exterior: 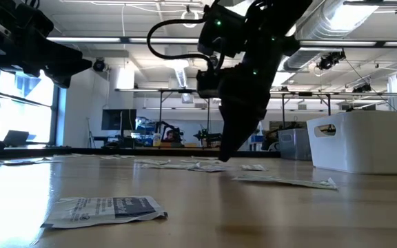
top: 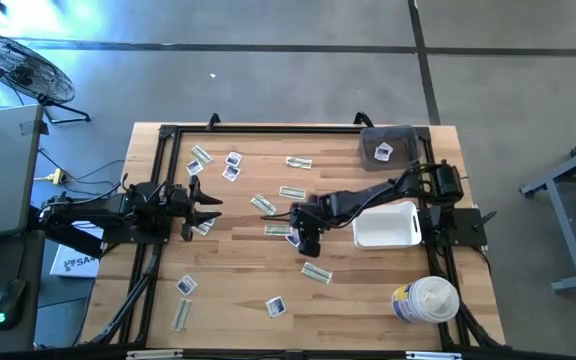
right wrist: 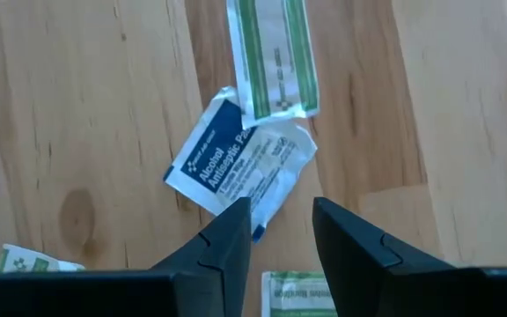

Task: Pick & Place First Aid Supplies
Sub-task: Put the alcohol pad into the black bin

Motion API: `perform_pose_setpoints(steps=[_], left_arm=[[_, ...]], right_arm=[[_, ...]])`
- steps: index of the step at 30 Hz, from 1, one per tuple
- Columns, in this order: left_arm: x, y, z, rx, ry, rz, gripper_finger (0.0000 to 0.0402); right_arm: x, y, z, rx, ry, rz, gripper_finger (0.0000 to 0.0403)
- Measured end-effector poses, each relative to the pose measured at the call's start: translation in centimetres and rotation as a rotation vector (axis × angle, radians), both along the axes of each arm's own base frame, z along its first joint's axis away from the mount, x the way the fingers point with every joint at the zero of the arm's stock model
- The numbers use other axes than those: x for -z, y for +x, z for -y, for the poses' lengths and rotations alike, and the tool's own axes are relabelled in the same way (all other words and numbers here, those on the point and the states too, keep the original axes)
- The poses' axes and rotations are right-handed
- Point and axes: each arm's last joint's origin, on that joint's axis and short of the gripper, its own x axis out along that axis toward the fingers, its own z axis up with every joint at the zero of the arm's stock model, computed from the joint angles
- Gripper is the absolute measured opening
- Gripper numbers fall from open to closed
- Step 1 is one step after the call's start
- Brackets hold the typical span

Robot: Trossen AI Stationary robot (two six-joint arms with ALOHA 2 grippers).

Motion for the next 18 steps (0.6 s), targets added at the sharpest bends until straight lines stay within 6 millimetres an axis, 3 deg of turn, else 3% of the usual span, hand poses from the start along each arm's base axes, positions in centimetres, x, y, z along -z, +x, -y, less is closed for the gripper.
perform_pose_setpoints(steps=[12,18], left_arm=[[0.0,0.0,0.0,0.000,0.000,0.000,0.0156],[0.0,0.0,0.0,0.000,0.000,0.000,0.0156]], right_arm=[[0.0,0.1,-0.2,-0.047,-0.018,0.008,0.0117],[1.7,0.4,-0.2,-0.052,-0.024,-0.032,0.0117]])
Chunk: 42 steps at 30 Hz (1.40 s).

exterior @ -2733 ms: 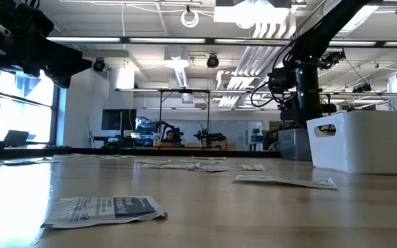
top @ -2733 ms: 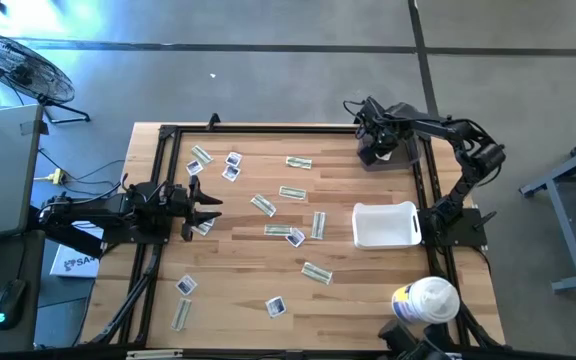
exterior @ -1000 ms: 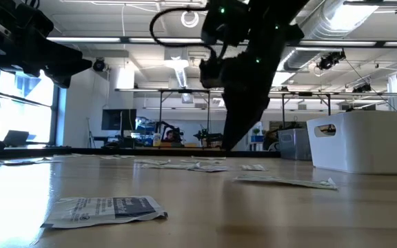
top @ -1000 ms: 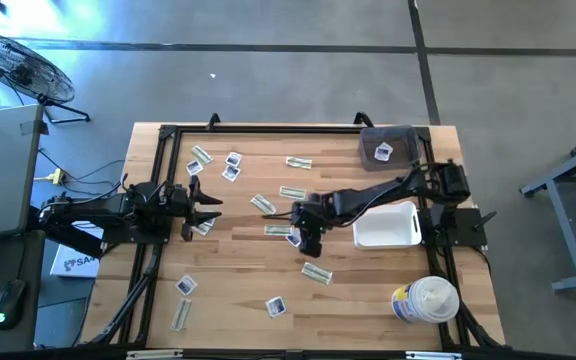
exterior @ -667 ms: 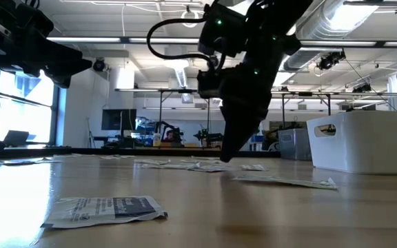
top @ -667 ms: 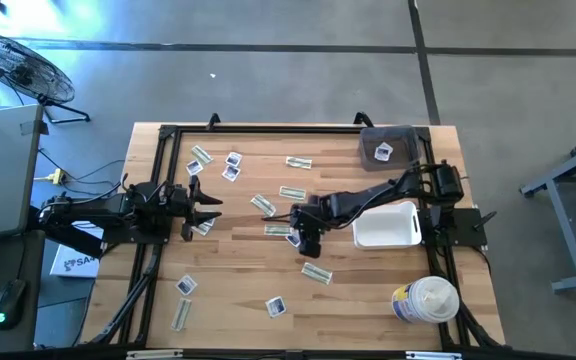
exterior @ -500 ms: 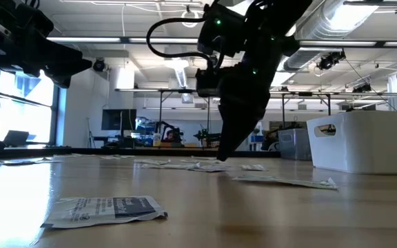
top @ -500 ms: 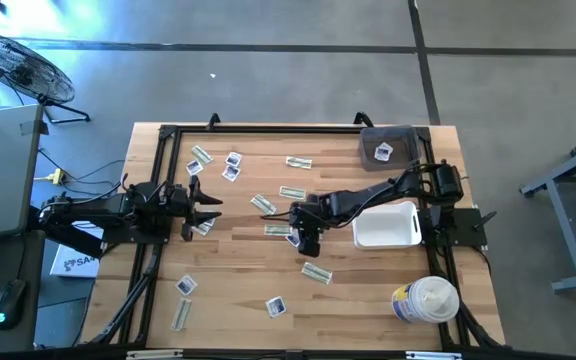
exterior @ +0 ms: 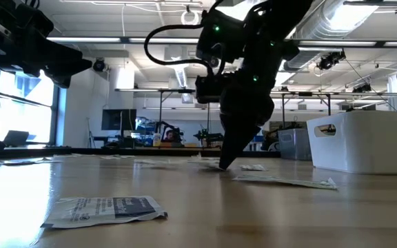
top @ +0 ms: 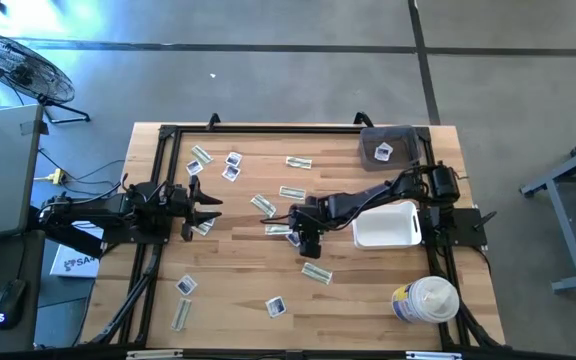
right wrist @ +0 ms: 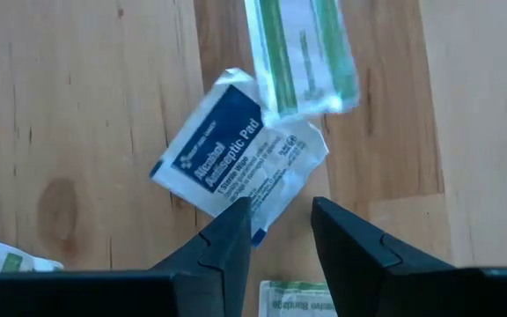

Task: Pick & Place First Aid Supplies
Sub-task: Put the alcohol pad into the black bin

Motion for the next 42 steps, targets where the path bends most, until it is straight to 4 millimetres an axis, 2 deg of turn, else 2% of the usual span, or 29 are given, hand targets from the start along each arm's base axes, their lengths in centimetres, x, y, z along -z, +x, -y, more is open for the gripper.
perform_pose_setpoints(steps=[11,24,27,33,36,42], left_arm=[[0.0,0.0,0.0,0.000,0.000,0.000,0.0156],[0.0,0.0,0.0,0.000,0.000,0.000,0.0156],[0.0,0.0,0.0,0.000,0.000,0.000,0.0156],[0.0,0.0,0.0,0.000,0.000,0.000,0.0156],[0.0,0.0,0.0,0.000,0.000,0.000,0.0156],[0.0,0.0,0.0,0.000,0.000,0.000,0.0156]], right_arm=[[0.9,-0.2,0.5,-0.006,-0.069,-0.052,0.0110],[0.9,-0.4,2.1,0.030,-0.081,-0.073,0.0009],[0.4,-0.5,2.4,0.034,-0.086,-0.061,0.0005],[-1.6,-1.3,3.3,0.068,-0.123,-0.055,0.0006],[-4.5,-1.6,4.1,0.105,-0.137,-0.019,0.0002],[-9.5,-4.9,7.2,0.260,-0.202,-0.093,0.0004]])
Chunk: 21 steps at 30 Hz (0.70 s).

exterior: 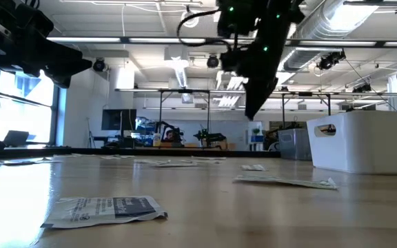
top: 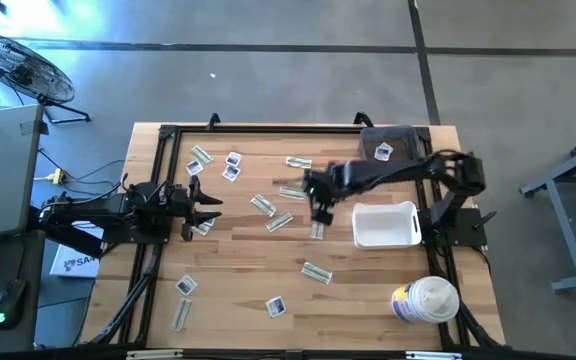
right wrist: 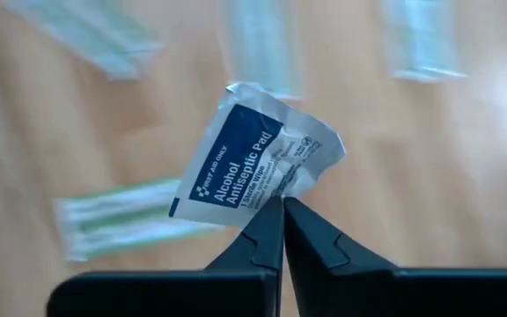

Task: Pick & Place First Aid Supplies
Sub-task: Put the alcohol pad into the black bin

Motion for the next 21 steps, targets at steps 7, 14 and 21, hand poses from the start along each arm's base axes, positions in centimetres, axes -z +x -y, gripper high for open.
perform_pose_setpoints(steps=[7,14,21], left_arm=[[0.0,0.0,0.0,0.000,0.000,0.000,0.0156],[0.0,0.0,0.0,0.000,0.000,0.000,0.0156],[0.0,0.0,0.0,0.000,0.000,0.000,0.0156]], right_arm=[[-3.0,-6.3,5.7,0.299,-0.039,-0.079,0.0001],[-2.7,-10.8,10.5,0.465,-0.015,-0.152,0.0001],[-2.6,-12.8,12.9,0.572,-0.007,-0.162,0.0004]])
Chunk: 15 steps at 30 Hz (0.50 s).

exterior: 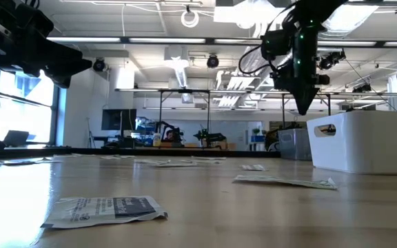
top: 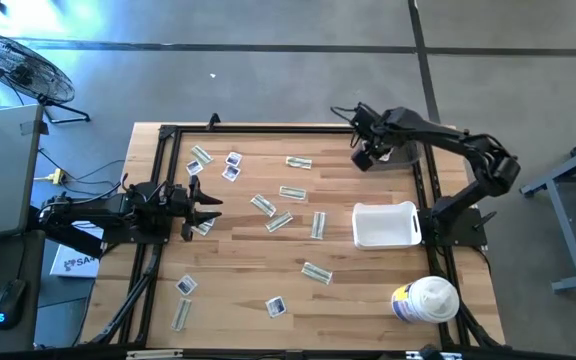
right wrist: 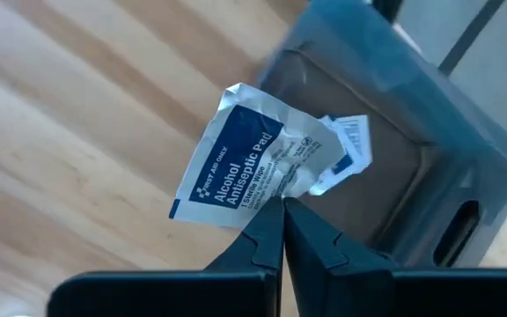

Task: Pick & Place First Aid Supplies
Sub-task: Put the alcohol pad into the black bin

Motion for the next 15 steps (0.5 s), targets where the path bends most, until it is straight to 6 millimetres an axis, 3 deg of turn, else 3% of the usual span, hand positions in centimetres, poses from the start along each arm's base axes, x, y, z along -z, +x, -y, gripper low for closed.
perform_pose_setpoints(steps=[3,10,15], left_arm=[[0.0,0.0,0.0,0.000,0.000,0.000,0.0156],[0.0,0.0,0.0,0.000,0.000,0.000,0.0156],[0.0,0.0,0.0,0.000,0.000,0.000,0.0156]], right_arm=[[0.3,-1.1,0.8,0.043,-0.001,-0.035,0.0002],[1.7,-3.1,1.9,0.357,0.081,0.067,0.0001],[2.0,-3.7,2.3,0.393,0.027,0.018,0.0003]])
